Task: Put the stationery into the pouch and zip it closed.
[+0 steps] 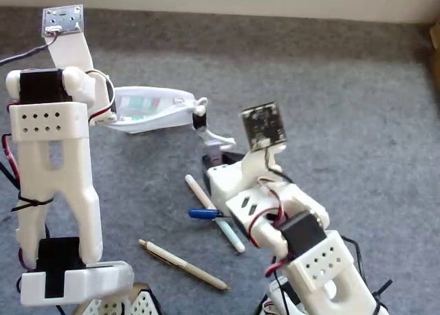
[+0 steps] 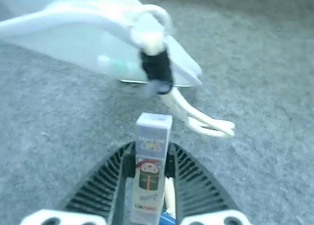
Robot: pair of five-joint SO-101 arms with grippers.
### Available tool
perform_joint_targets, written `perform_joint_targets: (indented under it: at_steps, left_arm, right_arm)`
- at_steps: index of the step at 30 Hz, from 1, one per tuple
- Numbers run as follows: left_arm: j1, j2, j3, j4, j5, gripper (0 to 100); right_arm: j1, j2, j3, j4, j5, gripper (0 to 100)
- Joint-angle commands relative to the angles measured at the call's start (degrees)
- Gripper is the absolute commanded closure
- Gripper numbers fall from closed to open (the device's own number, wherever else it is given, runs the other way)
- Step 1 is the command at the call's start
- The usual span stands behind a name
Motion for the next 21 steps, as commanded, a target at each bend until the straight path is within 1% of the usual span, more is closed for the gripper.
perform_joint_targets:
  at_steps: [1,4,7,13,18,21]
  left_arm:
    - [-1.1,-0.04,-1.27,0.0,0.44,99]
    - [-1.1,-0.04,-1.27,0.0,0.44,99]
    - [-1.1,-0.04,-1.27,0.0,0.44,99]
    - [-1.1,-0.04,-1.27,0.0,0.44,99]
    - [-1.01,-0.04,-1.27,0.0,0.44,99]
    - [-1.01,0.13,-1.27,0.0,0.44,99]
  right_arm:
    - [-5.05,-4.7,-0.66,-0.57,3.69,99.4]
    - [-8.84,-6.02,-0.92,-0.66,5.1,99.4]
    - [-10.33,-6.11,-1.36,-2.42,5.71,99.4]
    - [-10.33,-5.93,-2.15,-16.57,9.05,99.4]
    - [-10.33,-5.93,-2.15,-25.63,9.05,99.4]
    - [-10.33,-5.93,-2.15,-32.75,9.14,99.4]
